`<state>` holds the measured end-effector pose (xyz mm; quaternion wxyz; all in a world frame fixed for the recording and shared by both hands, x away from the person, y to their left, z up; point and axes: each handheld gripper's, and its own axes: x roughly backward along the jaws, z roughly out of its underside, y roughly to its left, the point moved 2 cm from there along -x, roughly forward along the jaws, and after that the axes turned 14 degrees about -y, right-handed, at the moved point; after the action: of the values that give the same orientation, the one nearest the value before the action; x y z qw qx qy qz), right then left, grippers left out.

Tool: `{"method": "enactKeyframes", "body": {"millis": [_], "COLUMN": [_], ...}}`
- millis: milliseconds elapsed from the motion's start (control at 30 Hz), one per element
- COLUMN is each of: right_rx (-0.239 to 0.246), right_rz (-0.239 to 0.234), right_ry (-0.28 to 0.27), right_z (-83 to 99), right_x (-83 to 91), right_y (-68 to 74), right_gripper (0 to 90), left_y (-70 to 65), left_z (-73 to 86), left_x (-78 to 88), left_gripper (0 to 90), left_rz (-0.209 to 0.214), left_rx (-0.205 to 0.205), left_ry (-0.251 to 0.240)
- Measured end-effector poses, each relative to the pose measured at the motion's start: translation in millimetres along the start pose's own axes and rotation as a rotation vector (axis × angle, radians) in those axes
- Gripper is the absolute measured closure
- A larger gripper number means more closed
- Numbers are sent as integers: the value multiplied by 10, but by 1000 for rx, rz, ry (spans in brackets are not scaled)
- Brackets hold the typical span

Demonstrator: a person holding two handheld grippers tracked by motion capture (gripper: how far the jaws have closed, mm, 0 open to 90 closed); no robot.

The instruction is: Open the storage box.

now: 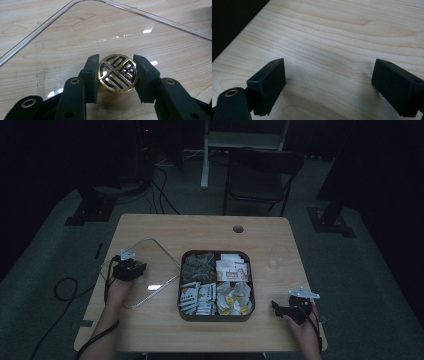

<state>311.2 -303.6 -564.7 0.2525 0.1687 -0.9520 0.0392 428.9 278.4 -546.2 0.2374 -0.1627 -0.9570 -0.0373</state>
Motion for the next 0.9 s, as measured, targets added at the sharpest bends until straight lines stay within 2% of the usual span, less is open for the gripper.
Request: {"method": "enactKeyframes", "body": {"millis": [267,300,333,367,467,533,567,633,667,767,800,833,900], "right_rx": [0,0,0,0,0,0,0,0,0,0,0,0,0], "right_rz": [0,0,0,0,0,0,0,0,0,0,0,0,0], "right_ry": [0,0,0,0,0,0,0,0,0,0,0,0,0], "right_z": [0,0,0,0,0,0,0,0,0,0,0,0,0], "right_x": [0,0,0,0,0,0,0,0,0,0,0,0,0], "right_y": [0,0,0,1,0,0,0,0,1,0,0,0,1], "right_gripper": [116,116,116,116,116,116,116,116,116,116,116,116,116], "left_y": [10,18,18,34,44,41,43,31,27,-6,-6,-39,-66], "left_z": [-9,-20,-20,-55,-98,-111,-124,-133,-135,-132,-132,-125,-116], "left_x": [18,39,39,77,133,156,185,224,237,280,280,320,354], "left_gripper": [586,564,549,546,451,395,378,283,280,179,167,143,104], "left_rz": [12,12,12,17,45,52,76,102,110,149,149,189,208], "left_rx": [6,13,13,29,51,49,59,64,65,59,59,46,38], "left_ry": [8,-13,-13,-28,-41,-48,-47,-57,-59,-62,-62,-64,-73]}}
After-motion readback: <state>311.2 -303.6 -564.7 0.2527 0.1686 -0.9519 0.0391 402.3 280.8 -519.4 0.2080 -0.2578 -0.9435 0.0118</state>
